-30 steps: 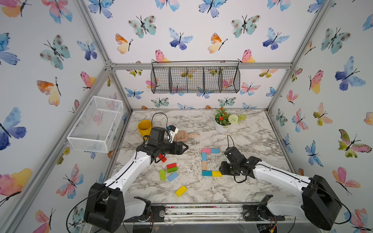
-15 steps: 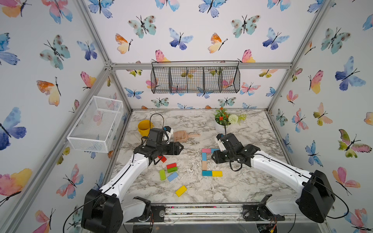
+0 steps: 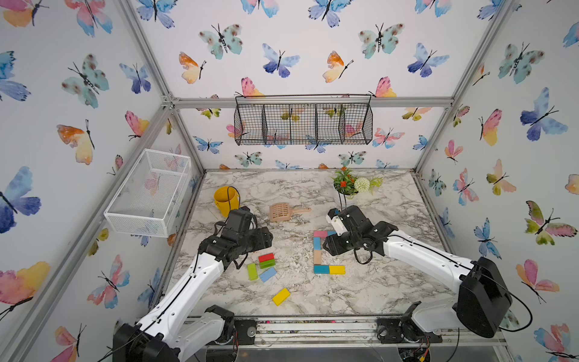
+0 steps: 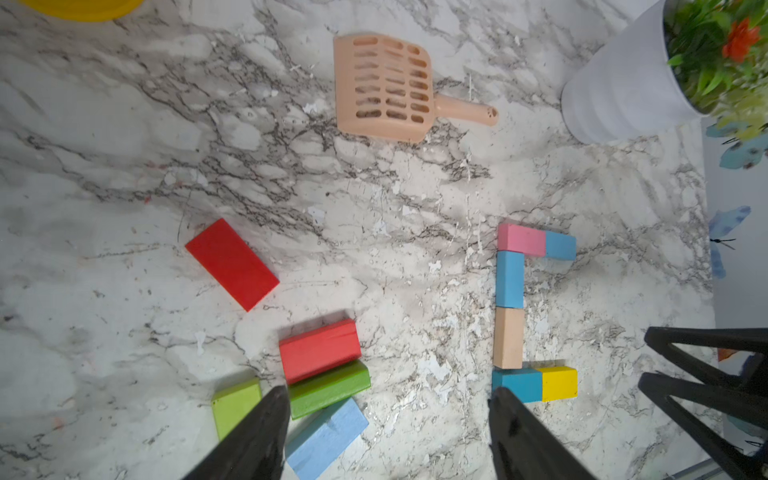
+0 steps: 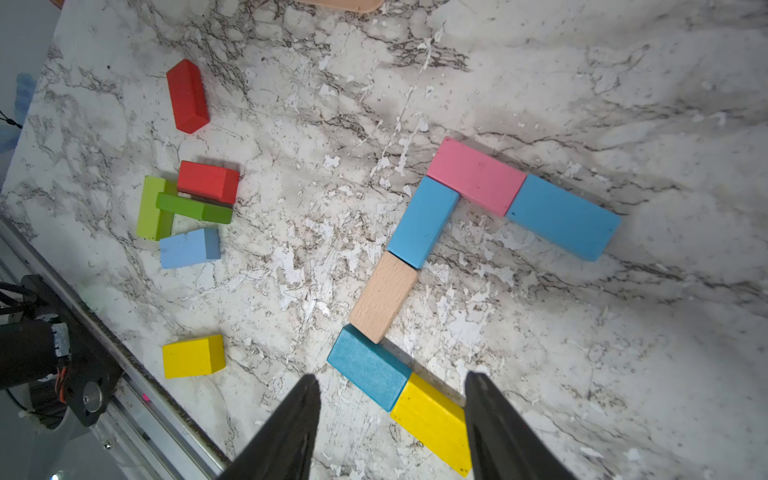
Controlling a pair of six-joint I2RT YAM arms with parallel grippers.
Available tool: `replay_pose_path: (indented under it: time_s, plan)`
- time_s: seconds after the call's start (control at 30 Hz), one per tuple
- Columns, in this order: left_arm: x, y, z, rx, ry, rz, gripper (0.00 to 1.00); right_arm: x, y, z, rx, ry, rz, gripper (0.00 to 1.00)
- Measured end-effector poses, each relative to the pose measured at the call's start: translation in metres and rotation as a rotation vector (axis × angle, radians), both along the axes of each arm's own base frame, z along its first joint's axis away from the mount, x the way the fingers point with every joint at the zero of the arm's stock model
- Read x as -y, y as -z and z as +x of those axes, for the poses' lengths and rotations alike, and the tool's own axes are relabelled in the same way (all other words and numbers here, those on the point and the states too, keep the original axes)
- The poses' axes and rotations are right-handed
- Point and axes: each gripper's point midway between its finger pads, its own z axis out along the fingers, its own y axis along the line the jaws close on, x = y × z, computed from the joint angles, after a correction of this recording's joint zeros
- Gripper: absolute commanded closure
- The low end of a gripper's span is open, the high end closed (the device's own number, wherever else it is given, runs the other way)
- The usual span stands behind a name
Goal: Assemble the letter c with building blocks
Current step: Pick up the building block from the center of the board.
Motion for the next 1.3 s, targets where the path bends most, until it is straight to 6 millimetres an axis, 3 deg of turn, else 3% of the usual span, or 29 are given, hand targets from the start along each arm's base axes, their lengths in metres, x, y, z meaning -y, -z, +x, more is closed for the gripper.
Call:
replay_pose_path:
  time_s: [0.27, 0.47, 0.7, 0.9, 1.3]
  plan:
    - [-0.001, 0.031, -0.021, -0.127, -0.024, 0.102, 0.11, -0.002, 0.004, -0.002, -0.001, -0.012, 0.017, 0.29]
    - [-0.011, 0.047, -0.027, -0.189, -0.057, 0.159, 0.11, 0.004, 0.012, -0.009, -0.01, -0.012, 0.015, 0.26]
    - [-0.017, 0.082, -0.039, -0.301, -0.059, 0.221, 0.16, 0.003, 0.006, -0.01, 0.003, -0.013, 0.033, 0.26]
    - [-0.011, 0.086, -0.037, -0.296, -0.047, 0.207, 0.18, 0.004, 0.006, -0.012, 0.003, -0.013, 0.043, 0.26]
    - [0.0, 0.106, -0.038, -0.344, -0.006, 0.229, 0.1, 0.007, 0.009, -0.016, -0.002, -0.005, 0.048, 0.25]
